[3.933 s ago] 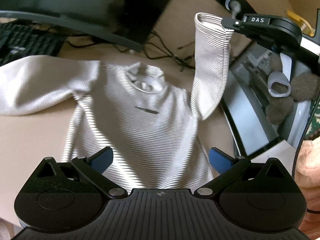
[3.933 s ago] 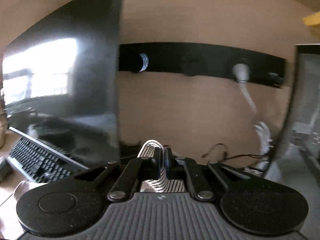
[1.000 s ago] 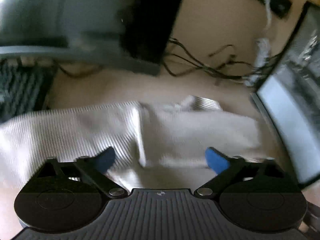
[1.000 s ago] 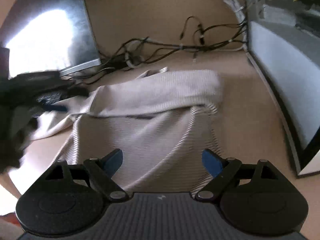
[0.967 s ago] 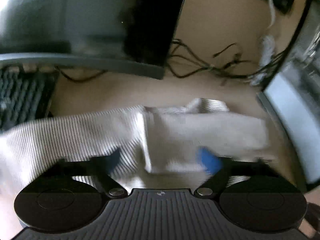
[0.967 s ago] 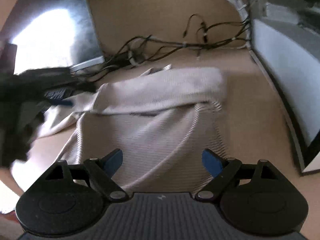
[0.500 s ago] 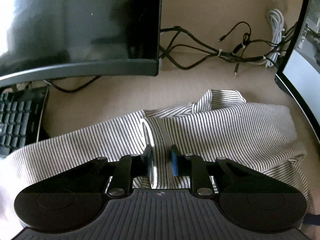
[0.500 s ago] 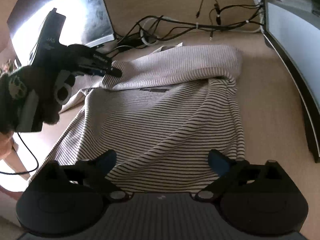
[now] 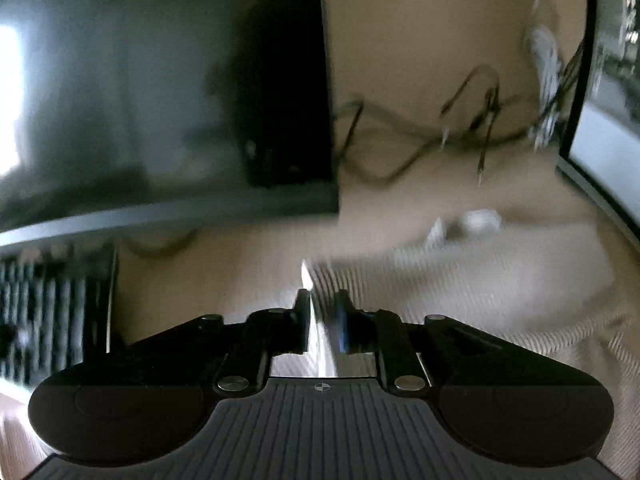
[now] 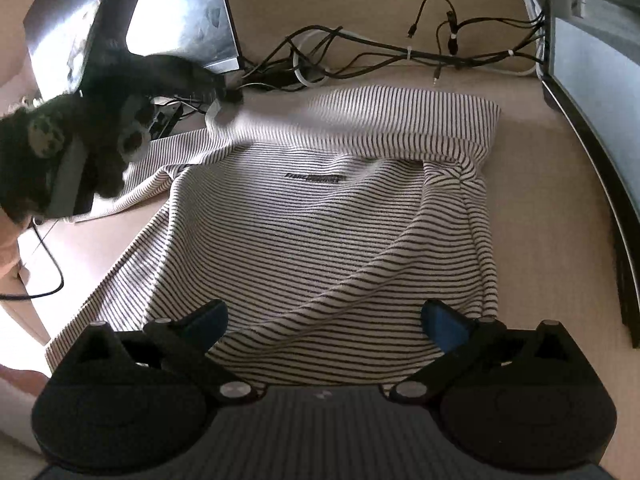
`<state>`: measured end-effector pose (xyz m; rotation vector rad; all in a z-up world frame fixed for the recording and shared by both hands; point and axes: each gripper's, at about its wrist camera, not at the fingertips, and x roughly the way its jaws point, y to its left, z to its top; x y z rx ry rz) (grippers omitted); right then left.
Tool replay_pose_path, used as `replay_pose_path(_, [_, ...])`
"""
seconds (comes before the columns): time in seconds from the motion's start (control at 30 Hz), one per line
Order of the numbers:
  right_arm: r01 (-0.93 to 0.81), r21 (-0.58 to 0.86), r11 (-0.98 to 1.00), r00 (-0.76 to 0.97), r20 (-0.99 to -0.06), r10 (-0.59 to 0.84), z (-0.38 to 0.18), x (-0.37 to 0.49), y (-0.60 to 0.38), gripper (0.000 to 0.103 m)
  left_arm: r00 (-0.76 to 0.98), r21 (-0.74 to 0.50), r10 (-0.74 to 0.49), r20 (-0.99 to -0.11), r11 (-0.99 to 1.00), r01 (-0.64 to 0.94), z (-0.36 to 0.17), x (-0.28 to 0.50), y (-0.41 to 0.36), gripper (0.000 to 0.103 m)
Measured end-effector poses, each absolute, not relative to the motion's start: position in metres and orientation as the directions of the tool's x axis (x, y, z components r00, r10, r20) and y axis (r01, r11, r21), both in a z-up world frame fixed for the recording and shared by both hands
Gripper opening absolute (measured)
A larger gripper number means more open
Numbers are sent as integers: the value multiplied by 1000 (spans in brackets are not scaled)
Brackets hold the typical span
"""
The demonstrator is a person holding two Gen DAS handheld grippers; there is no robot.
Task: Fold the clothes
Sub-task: 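Lift the sleeve with the left gripper and fold it across the body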
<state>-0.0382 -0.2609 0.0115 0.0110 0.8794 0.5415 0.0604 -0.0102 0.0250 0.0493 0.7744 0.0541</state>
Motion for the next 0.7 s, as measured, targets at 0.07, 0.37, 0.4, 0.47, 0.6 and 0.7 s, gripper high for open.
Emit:
replay_pose_path(0.07, [-433, 231, 871, 520, -725, 451, 12, -38, -262, 103, 689, 47, 74, -721, 997, -58, 18, 52, -3, 47])
replay_pose_path(0.37, [-405, 183, 896, 560, -725, 401, 9, -39, -248, 103, 637, -81, 108, -763, 962, -260, 25, -29, 70, 61])
replay_pose_path(0.4, [-402, 177, 899, 564, -725, 395, 9, -39, -246, 103, 633, -88, 118, -765, 955, -285, 25, -39, 77, 61])
replay_pose_path(0.47, [-385, 170, 907, 577, -723, 381, 10, -41, -243, 103, 640, -81, 183, -746, 929, -361, 31, -61, 97, 63])
replay_pose_path(0.6, [-327, 212, 921, 620, -687, 379, 25, -55, -239, 103, 648, -98, 307, -697, 855, -510, 42, -94, 149, 70])
replay_pose_path(0.7, [-298, 273, 915, 642, -652, 404, 44, -73, -233, 103, 630, -110, 352, -692, 811, -574, 36, -110, 185, 75])
